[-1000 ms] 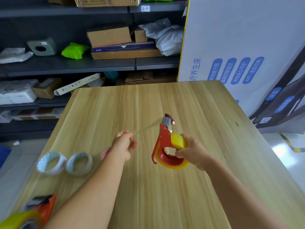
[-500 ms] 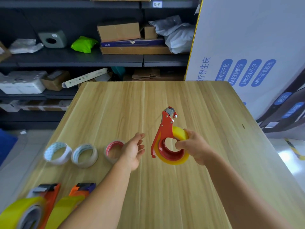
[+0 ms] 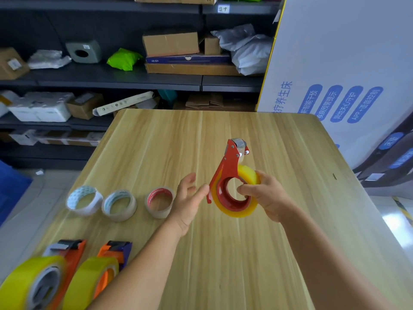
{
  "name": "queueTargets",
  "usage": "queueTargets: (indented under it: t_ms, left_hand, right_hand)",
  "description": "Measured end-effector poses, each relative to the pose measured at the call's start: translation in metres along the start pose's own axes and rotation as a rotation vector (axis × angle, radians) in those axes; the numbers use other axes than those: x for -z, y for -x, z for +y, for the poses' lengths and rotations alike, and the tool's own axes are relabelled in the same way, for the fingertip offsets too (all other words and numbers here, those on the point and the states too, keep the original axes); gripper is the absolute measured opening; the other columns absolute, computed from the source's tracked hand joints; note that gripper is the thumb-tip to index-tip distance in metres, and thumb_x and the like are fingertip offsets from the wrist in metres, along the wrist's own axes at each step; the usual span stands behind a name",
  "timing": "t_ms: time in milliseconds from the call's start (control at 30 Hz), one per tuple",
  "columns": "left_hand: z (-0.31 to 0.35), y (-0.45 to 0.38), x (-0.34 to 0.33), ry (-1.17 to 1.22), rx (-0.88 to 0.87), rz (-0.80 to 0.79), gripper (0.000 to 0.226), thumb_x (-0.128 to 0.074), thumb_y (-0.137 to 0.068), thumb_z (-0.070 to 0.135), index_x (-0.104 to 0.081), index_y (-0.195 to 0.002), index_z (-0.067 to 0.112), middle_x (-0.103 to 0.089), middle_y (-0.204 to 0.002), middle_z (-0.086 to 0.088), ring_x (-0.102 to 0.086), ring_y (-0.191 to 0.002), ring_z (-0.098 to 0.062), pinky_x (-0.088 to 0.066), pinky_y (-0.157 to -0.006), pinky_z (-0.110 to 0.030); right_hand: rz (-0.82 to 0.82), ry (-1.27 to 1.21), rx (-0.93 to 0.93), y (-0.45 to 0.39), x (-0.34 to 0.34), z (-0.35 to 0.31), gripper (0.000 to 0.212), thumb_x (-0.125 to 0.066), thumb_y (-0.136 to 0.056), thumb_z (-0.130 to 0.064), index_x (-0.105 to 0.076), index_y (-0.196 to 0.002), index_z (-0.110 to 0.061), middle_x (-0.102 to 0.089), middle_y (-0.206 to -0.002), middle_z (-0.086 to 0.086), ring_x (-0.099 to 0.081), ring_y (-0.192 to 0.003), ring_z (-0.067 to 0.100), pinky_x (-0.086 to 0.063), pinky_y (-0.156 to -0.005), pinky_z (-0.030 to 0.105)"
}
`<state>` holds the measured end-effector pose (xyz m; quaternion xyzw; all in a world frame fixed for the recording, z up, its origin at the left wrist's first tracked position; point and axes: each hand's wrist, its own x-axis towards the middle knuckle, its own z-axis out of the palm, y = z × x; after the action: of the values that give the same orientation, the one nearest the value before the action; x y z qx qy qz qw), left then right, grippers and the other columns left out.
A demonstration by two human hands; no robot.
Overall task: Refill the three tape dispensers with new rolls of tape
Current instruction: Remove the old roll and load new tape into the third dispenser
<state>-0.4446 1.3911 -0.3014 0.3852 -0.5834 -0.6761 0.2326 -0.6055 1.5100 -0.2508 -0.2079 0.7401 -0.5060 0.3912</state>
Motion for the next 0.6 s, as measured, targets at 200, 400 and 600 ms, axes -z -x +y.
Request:
queueTargets:
  t_ms: [200,400,600]
  left_hand:
    - [0.009,0.001,-0.013,-0.209,-0.195,-0.123,0.095,-0.077,-0.070,0.034,-0.019,-0.145,0.039,-0.030,-0.146,0.021,-0.028,-0.131,0.010,-0.025,-0.089,0.001]
    - [0.002,0.002,-0.019,-0.118,-0.153,-0.155,0.055,-0.066,-0.084,0.003,-0.048,-0.133,0.020,-0.065,-0.118,0.001,-0.060,-0.112,-0.015,-0.049,-0.089,-0.029]
    - [0.000,0.006,-0.025,0.040,-0.075,-0.020,0.058,-0.062,-0.082,-0.008,-0.043,-0.131,0.016,-0.061,-0.114,-0.004,-0.060,-0.100,-0.020,-0.052,-0.064,-0.021]
  right_hand:
    - [-0.010,0.076,0.013,0.003,-0.003,-0.002,0.024,-0.070,-0.066,-0.004,-0.060,-0.084,-0.016,-0.054,-0.065,-0.001,-0.052,-0.059,0.015,-0.041,-0.058,0.029]
    - [0.080,0.135,0.107,0.011,-0.009,-0.009,0.032,-0.072,-0.063,-0.015,-0.056,-0.088,-0.027,-0.057,-0.069,-0.006,-0.053,-0.053,0.007,-0.042,-0.049,0.025]
    - [0.104,0.009,0.284,0.018,-0.013,-0.007,0.067,-0.072,-0.069,-0.022,-0.039,-0.115,-0.059,-0.060,-0.071,-0.006,-0.054,-0.058,0.010,-0.048,-0.056,0.030]
